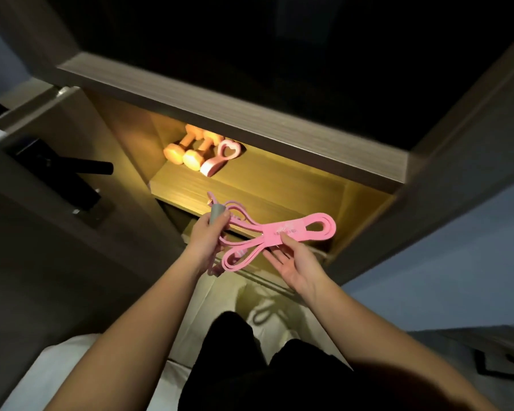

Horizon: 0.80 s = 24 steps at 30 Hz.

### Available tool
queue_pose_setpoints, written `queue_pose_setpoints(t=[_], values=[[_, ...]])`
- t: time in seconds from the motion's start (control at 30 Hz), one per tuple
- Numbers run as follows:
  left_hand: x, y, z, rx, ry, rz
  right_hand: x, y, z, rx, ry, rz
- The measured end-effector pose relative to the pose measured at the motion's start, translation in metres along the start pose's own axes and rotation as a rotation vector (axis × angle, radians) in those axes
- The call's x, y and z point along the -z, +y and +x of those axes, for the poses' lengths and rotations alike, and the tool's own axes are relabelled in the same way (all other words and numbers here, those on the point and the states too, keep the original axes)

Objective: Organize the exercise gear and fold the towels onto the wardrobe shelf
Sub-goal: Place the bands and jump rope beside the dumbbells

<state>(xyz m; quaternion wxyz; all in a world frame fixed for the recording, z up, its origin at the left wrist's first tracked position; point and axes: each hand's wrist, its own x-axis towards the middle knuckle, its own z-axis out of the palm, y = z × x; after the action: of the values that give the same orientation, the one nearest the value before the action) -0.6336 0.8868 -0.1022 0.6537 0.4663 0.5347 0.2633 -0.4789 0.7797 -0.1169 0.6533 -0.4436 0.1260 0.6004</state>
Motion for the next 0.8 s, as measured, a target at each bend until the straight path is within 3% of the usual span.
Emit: queue_pose_setpoints(t=[0.13,0.47,0.63,0.8], values=[[0.020,-0.009,0.035,0.018,0.120,-0.017,-0.006,0.016,0.033,0.002,0.003,0.039],[0.091,-0.083,0.153,0.092,0.019,0.026,-0.002,0.084,0.165,0.117,0.088,0.236],[0.128,-0.138,0.177,0.008,-0.018,0.010,0.006,0.129,0.202,0.232,0.085,0.223],[0.166,-0.178,0.178,-0.217,-0.101,0.075,-0.002,0.167,0.213,0.390,0.068,0.247]])
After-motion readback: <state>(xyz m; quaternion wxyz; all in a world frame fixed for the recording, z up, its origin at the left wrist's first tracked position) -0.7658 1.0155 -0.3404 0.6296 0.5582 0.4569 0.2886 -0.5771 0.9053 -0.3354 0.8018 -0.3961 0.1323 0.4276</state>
